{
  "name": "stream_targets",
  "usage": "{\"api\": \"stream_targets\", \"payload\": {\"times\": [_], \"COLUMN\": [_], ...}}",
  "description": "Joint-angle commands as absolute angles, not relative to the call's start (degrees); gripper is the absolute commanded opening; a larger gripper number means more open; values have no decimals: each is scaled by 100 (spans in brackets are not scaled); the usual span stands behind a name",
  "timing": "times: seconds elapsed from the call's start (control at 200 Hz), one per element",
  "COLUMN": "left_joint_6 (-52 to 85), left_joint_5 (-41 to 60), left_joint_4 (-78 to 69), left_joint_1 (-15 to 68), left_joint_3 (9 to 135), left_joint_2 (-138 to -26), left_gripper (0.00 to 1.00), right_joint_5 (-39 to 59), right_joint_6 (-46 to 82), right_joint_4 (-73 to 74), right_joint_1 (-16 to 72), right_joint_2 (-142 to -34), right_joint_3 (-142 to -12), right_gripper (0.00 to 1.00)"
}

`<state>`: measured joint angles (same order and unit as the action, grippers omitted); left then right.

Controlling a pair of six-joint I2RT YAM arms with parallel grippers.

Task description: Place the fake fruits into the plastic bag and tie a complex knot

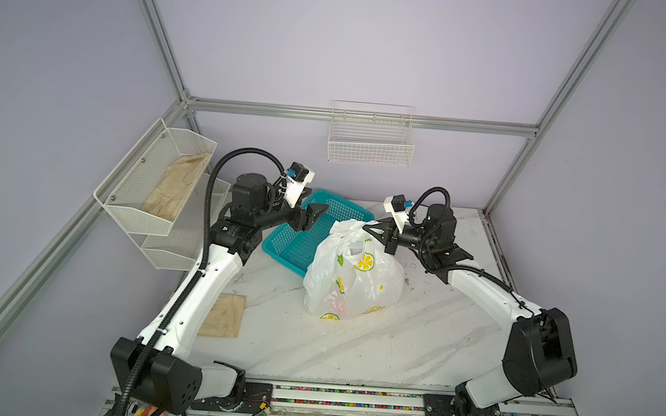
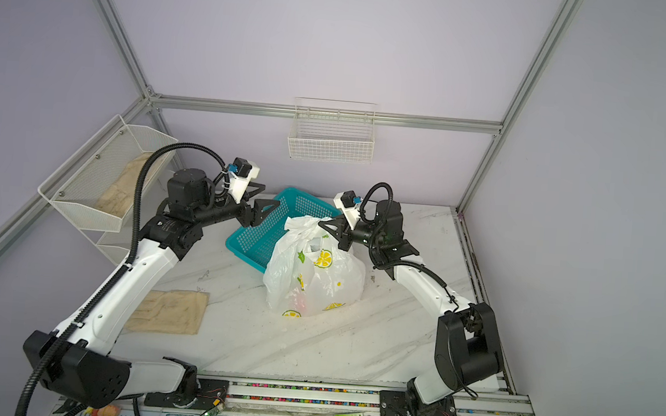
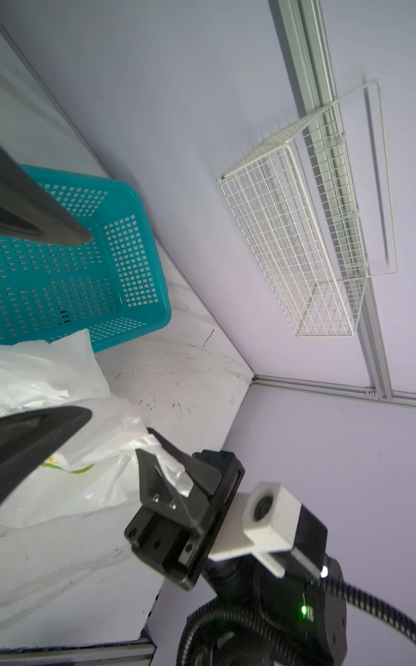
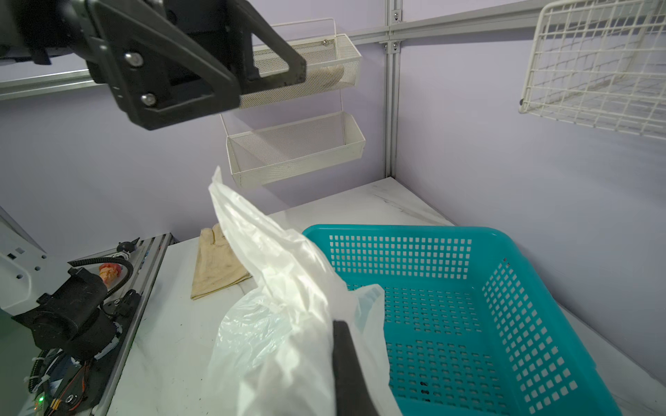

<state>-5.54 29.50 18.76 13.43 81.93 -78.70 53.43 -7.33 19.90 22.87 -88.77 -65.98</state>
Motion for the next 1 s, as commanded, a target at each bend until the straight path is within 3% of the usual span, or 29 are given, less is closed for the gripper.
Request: {"api": "stream_targets", "payload": {"times": [0.0, 0.44, 0.995], "left_joint_6": [-289, -623, -1177], "left_joint_5": [2937, 4563, 5018], "left_joint_4": [2118, 2101, 2462], "left_joint_1": [1319, 1667, 1835], "left_joint_3": [8870, 9211, 9221], "left_joint_2": [-8311, -9104, -9243], "left_gripper": [69, 70, 73], "right_joint_5": [5545, 5646, 5647], "right_joint_6": [-758, -662, -677], "right_joint_4": [2098, 2128, 1988], "right_joint_1": [2275, 2283, 2294], "right_joint_2": [-8662, -8640, -8681], "right_joint_3": [-6620, -6579, -6715], "right_gripper": [0, 0, 0]}}
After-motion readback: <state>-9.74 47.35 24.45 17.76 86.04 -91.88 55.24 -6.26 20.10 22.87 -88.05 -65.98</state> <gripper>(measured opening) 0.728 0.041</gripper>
